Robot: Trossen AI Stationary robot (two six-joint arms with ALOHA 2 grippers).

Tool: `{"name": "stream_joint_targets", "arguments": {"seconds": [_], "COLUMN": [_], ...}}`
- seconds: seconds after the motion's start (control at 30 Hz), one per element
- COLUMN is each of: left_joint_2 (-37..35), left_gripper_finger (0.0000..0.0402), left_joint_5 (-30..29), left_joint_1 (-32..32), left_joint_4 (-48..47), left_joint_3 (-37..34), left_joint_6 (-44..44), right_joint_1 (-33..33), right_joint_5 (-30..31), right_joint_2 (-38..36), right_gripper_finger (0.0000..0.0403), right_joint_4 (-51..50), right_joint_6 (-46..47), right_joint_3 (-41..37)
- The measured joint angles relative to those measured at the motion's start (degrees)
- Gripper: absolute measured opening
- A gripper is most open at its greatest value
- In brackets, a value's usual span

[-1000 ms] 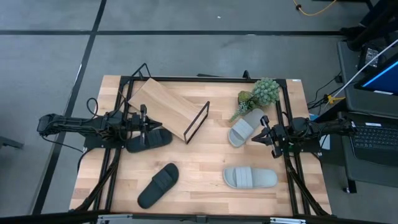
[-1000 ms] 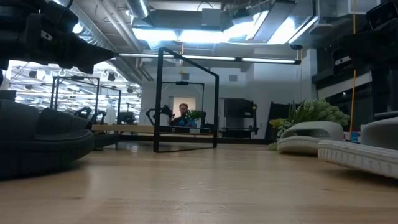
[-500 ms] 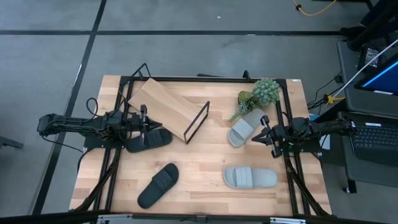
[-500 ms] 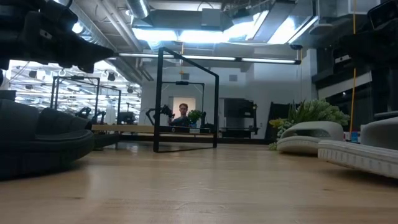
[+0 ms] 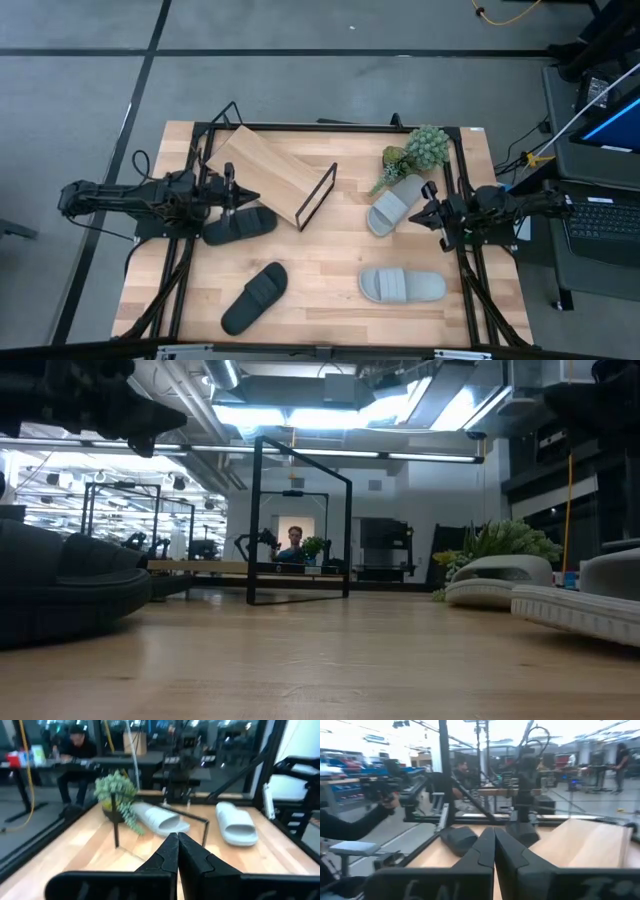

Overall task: Pick and place slides into the shelf
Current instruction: Put the top black slipper on the shelf

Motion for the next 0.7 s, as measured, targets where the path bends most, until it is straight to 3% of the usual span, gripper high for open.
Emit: {"name": "stream_joint_targets", "arguments": {"seconds": [0.47, 0.7], "left_joint_2": [2.03, 2.03], "left_gripper_finger": [0.0, 0.0], "left_joint_5": [-0.34, -0.34], "left_joint_1": [0.13, 0.93], "left_joint_4": [-1.39, -1.45], "left_joint_3": [1.67, 1.67], "left_joint_6": [2.42, -0.2], "right_joint_1": [0.0, -0.01], "right_joint_5": [17.87, 23.27], "right_joint_2": [10.78, 18.41], "right_gripper_finger": [0.0004, 0.0005], "right_joint_4": [-6.94, -7.76], "right_joint_6": [-0.46, -3.47], "right_joint_3": [7.77, 14.79]}}
